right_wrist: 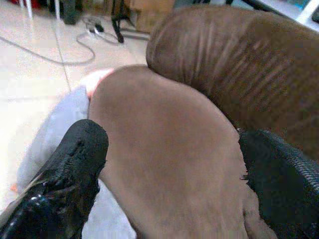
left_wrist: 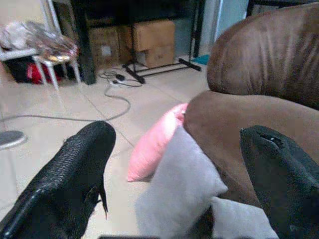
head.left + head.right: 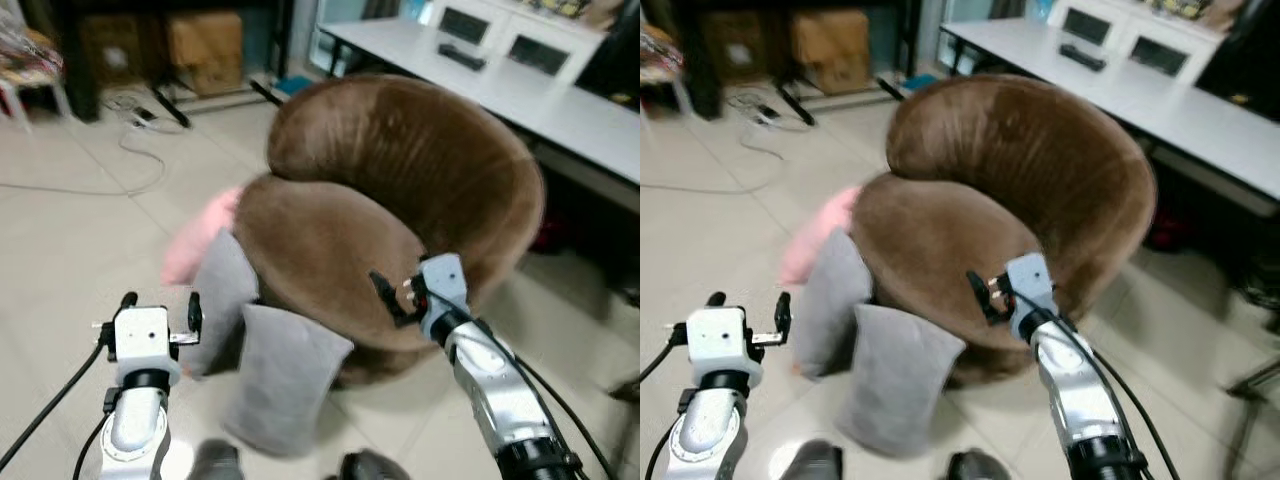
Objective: Move the pillow to the sofa from floor
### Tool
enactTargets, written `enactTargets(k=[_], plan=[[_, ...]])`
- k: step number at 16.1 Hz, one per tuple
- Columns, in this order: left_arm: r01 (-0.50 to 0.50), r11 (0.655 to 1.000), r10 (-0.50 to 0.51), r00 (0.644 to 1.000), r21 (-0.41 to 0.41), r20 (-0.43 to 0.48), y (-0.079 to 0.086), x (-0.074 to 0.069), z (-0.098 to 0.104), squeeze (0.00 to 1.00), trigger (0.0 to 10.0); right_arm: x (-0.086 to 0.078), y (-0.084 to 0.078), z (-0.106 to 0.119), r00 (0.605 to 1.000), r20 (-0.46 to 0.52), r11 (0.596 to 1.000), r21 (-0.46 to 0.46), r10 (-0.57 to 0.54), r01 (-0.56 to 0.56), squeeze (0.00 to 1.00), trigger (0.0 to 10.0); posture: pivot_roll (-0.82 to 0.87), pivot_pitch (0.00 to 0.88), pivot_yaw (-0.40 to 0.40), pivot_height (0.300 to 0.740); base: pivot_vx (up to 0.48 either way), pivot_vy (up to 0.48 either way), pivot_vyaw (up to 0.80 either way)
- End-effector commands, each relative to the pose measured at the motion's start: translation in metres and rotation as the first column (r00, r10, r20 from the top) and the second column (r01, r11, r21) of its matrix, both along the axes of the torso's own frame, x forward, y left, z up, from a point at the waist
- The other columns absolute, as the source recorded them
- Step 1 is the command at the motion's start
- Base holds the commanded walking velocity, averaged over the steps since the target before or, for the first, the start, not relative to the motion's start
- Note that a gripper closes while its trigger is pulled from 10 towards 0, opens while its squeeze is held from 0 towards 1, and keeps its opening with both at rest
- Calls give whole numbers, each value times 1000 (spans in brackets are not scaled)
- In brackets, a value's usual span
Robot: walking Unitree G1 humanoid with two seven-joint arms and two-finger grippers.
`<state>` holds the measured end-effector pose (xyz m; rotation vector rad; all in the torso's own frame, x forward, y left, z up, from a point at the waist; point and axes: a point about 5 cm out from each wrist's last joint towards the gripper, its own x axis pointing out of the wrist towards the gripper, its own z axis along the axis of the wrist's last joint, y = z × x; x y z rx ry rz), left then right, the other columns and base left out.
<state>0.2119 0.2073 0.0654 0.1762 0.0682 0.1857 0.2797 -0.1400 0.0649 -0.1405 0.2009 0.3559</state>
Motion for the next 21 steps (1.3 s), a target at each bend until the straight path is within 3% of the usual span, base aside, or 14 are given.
enactTargets(k=[1,6,8,10,13,15,21], plan=[[10,1000,-10,1000,-6,27,-8,2,5,0,10000,1,-8,5,1000,9,1000,-19,-3,3,0,10000,126,0,-204,690,0,0,0],[-30,1000,30,999,6,26,-8,-10,5,0,10000,1,-10,6,999,-10,998,-40,47,-47,0,10000,125,0,-246,690,0,0,0],[-4,1000,4,1000,21,25,-9,-10,7,0,10000,2,-9,5,1000,-8,999,-26,26,-26,0,10000,134,0,-221,690,0,0,0],[40,999,-41,999,30,23,-8,-4,11,0,10000,1,-4,4,1000,1,1000,5,-12,12,0,10000,147,0,-148,690,0,0,0],[124,991,-126,991,51,36,-2,21,21,0,10000,-3,0,0,994,8,993,54,-108,107,0,10000,140,0,-14,690,0,0,0],[147,987,-149,988,58,38,3,29,25,0,10000,-9,-1,-4,990,-9,989,40,-144,144,0,10000,125,0,42,690,0,0,0],[145,989,-146,989,36,33,3,28,21,0,10000,-17,-5,-7,985,-12,984,44,-175,175,0,10000,116,0,23,690,0,0,0]])
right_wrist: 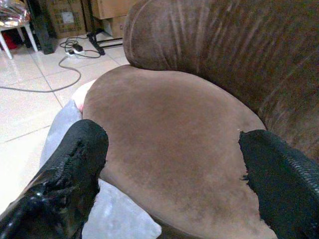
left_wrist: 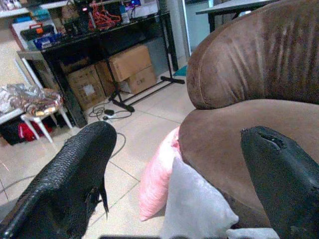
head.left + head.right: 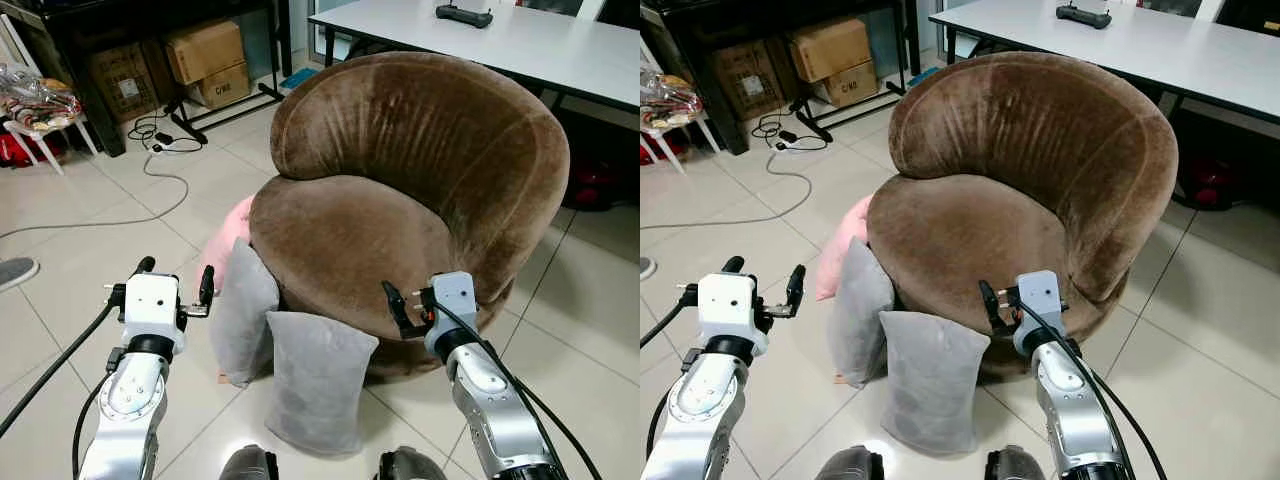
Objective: Move the pillow to the sofa from floor
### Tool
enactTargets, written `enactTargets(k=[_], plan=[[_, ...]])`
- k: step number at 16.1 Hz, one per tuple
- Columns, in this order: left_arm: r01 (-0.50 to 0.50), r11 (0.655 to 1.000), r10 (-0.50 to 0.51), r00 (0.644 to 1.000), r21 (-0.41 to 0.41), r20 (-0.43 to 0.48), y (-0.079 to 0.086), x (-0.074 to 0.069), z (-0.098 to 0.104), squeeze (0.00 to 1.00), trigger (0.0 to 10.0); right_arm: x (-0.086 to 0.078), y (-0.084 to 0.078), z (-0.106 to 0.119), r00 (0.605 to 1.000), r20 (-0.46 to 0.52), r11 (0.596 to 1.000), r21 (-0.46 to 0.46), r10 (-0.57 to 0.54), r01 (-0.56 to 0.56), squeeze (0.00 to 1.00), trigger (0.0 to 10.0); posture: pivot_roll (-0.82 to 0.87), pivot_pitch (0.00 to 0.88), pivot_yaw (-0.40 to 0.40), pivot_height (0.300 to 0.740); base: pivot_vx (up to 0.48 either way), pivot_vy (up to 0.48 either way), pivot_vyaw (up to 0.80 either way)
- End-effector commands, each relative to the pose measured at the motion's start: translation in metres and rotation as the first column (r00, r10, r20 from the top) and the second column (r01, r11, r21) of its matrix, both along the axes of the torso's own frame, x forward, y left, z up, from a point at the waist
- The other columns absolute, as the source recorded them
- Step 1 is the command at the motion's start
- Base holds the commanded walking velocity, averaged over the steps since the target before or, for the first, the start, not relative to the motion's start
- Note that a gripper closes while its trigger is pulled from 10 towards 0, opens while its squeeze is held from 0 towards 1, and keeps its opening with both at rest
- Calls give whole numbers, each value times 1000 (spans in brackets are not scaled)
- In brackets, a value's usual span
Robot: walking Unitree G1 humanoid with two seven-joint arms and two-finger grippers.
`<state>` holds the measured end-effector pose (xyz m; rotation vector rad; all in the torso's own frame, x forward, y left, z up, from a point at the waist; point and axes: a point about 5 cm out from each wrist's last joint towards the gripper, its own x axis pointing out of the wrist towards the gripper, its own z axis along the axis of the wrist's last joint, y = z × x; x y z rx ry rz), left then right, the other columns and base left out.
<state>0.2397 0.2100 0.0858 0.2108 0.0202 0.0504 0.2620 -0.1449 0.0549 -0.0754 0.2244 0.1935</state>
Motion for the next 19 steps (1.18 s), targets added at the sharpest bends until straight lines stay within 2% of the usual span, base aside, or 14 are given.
enactTargets(k=[1,3,4,11,19], plan=[[-11,1000,11,1000,-10,2,1,-2,-1,0,10000,2,0,4,1000,18,1000,2,1,-1,0,10000,117,0,5,690,0,0,0],[-39,999,39,999,-20,-7,3,-6,-5,0,10000,3,2,6,999,18,1000,8,26,-26,0,10000,118,0,-18,690,0,0,0],[-46,999,46,999,-21,-8,3,-7,-6,0,10000,3,4,8,999,32,998,44,36,-38,0,10000,118,0,-22,680,0,0,0],[-80,996,81,997,-32,9,3,-9,-4,0,10000,4,5,7,997,10,997,2,81,-81,0,10000,122,0,-75,610,0,0,0],[-105,993,107,994,-55,20,1,-11,-2,0,10000,11,4,9,994,4,994,-29,105,-105,0,10000,129,0,-109,610,0,0,0]])
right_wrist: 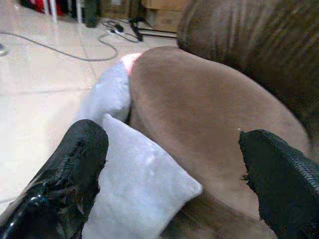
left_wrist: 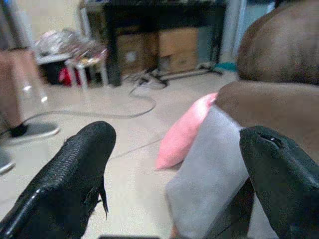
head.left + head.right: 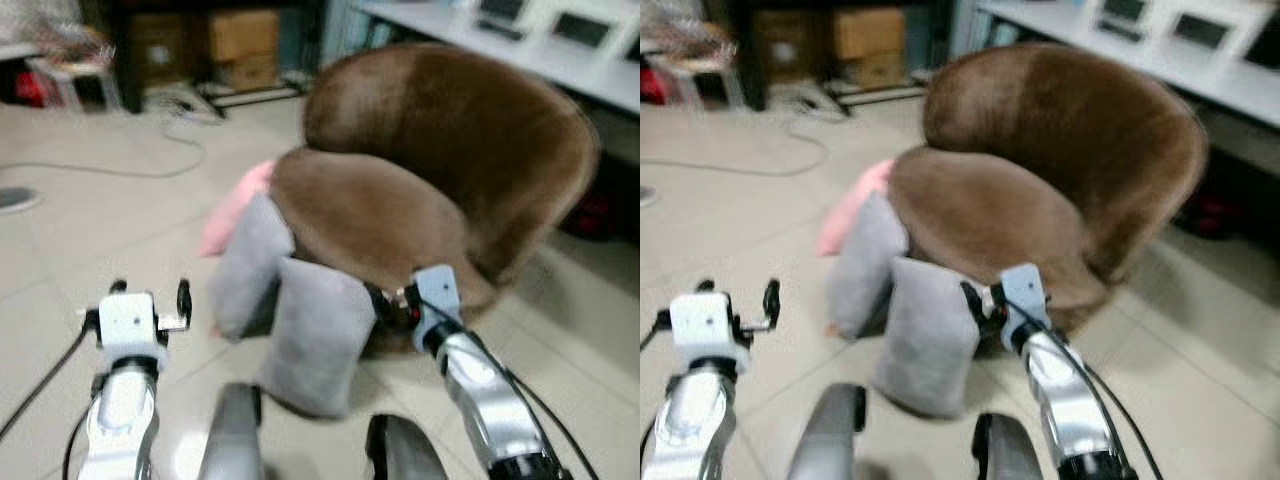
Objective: Move the pillow to the sofa from floor
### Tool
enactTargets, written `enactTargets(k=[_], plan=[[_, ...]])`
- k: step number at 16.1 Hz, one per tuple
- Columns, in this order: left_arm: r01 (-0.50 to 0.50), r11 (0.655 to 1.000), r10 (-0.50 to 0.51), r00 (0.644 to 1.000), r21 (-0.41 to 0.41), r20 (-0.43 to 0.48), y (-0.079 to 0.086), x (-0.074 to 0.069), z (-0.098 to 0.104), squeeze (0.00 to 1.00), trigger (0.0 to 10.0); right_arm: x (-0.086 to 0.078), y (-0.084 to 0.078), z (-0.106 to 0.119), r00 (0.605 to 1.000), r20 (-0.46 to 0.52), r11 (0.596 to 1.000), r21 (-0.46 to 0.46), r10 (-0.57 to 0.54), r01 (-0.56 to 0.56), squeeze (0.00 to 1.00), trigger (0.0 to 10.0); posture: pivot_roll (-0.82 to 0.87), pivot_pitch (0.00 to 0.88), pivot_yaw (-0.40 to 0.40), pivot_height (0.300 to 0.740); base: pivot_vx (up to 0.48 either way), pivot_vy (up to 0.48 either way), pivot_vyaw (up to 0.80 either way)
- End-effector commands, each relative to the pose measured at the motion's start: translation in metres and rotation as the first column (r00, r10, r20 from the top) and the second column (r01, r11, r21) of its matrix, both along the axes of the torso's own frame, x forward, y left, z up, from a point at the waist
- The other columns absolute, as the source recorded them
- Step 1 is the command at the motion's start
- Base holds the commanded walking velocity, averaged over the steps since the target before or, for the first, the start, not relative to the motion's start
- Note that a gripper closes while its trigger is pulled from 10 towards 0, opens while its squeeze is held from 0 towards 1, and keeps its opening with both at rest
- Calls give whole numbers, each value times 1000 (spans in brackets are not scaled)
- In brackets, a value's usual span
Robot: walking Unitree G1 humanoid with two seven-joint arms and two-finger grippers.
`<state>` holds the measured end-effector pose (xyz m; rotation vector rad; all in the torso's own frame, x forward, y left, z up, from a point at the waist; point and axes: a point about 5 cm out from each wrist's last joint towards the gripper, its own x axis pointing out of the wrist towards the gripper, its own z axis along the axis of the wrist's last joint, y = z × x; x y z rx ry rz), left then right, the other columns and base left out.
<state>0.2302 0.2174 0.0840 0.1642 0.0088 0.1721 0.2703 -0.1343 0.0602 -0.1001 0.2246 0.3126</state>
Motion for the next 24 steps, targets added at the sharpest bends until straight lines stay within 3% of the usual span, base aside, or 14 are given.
enactTargets(k=[1,24], plan=[[16,1000,-16,1000,3,-8,-6,-1,-1,0,10000,3,-7,4,1000,11,1000,-19,-14,15,0,10000,131,0,-112,610,0,0,0],[3,1000,-3,1000,-9,-9,-6,-8,-2,0,10000,6,-2,4,1000,16,999,-39,20,-20,0,10000,136,0,-132,610,302,0,0]])
